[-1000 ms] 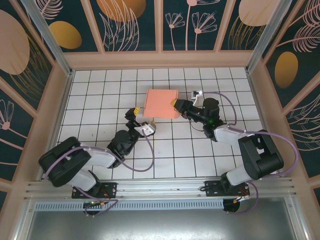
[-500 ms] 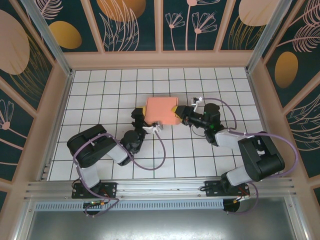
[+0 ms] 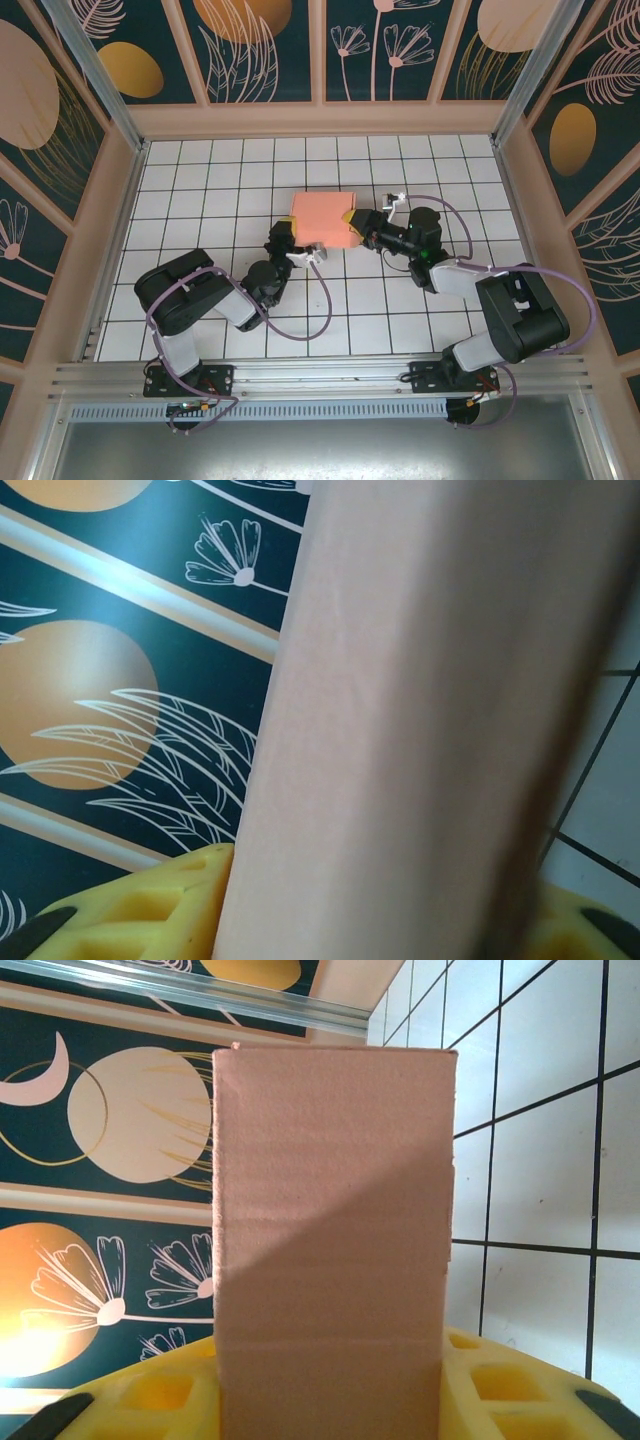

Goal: Fold the paper box

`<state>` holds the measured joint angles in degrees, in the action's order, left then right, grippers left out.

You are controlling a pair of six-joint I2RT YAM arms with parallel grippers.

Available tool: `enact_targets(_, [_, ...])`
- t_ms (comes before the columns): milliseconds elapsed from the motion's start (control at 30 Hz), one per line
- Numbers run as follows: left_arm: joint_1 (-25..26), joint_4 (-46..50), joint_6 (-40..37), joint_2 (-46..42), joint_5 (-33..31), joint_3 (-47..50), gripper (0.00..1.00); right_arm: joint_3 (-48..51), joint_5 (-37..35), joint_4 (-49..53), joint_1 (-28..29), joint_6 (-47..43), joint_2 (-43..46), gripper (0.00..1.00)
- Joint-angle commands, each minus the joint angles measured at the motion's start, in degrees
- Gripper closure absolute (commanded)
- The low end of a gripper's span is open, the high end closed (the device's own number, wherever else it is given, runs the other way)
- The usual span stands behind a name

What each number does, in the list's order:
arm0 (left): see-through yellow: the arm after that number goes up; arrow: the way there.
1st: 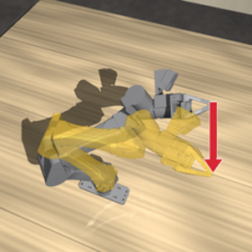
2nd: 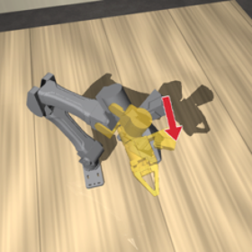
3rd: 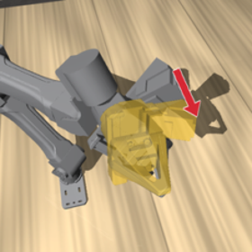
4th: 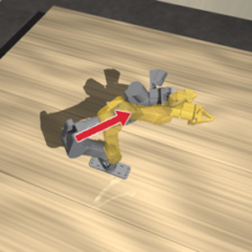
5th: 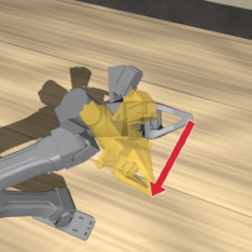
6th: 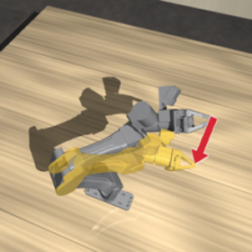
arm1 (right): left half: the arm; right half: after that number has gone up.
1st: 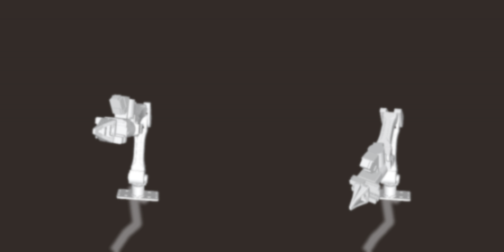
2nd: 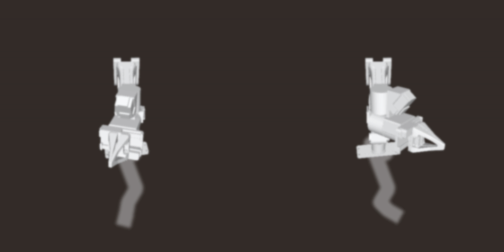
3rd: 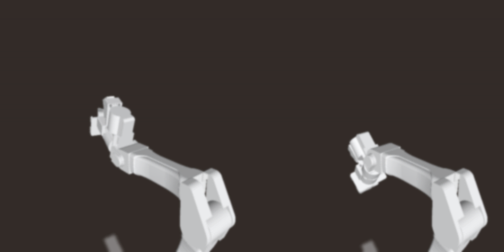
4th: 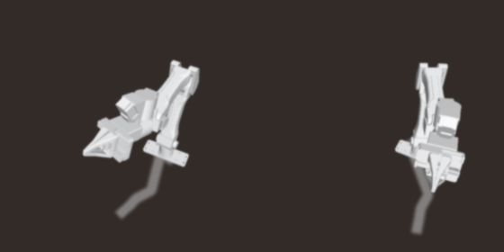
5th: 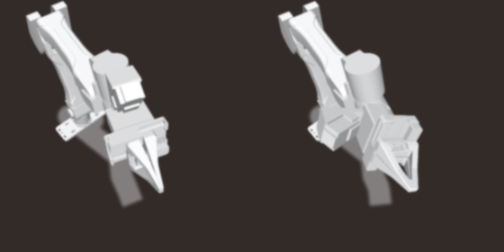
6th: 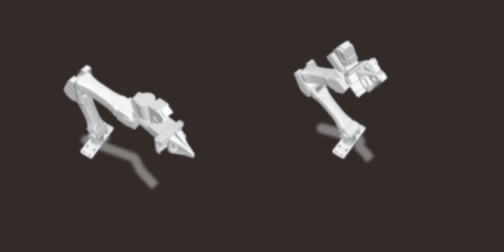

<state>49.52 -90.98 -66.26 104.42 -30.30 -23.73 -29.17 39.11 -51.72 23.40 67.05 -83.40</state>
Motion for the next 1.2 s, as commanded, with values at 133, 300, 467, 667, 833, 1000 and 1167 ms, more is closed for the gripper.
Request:
enact_targets(133, [0.19,-7.49,4.88,-1.6,0.44,-0.83,0.68,-0.19,1.23,-2.07,0.57,-0.85,-0.52,0.64])
enact_targets(300, [0.22,7.58,11.38,-8.34,1.24,-0.96,0.69,-0.36,0.66,-0.42,-0.08,-3.03,0.87,0.41])
enact_targets(467, [-0.37,31.13,20.63,-16.41,4.98,-2.38,0.72,0.8,-1.62,5.61,-2.78,-8.68,6.01,0.34])
enact_targets(667, [-2.22,58.0,32.04,-24.32,12.21,-6.62,0.74,1.06,-4.8,18.4,-6.81,-21.44,16.08,0.34])
enact_targets(833, [-3.94,79.05,38.69,-27.07,17.72,-12.65,0.7,-1.91,-11.82,33.4,-6.84,-38.77,24.46,0.34])
enact_targets(1000, [-5.21,91.95,42.28,-28.43,20.96,-15.48,0.72,-6.12,-19.76,47.39,-5.67,-55.55,29.61,0.34])
enact_targets(1167, [-5.77,103.03,44.92,-30.46,27.12,-18.0,0.73,-9.62,-22.76,54.26,-4.24,-67.08,32.03,0.34])
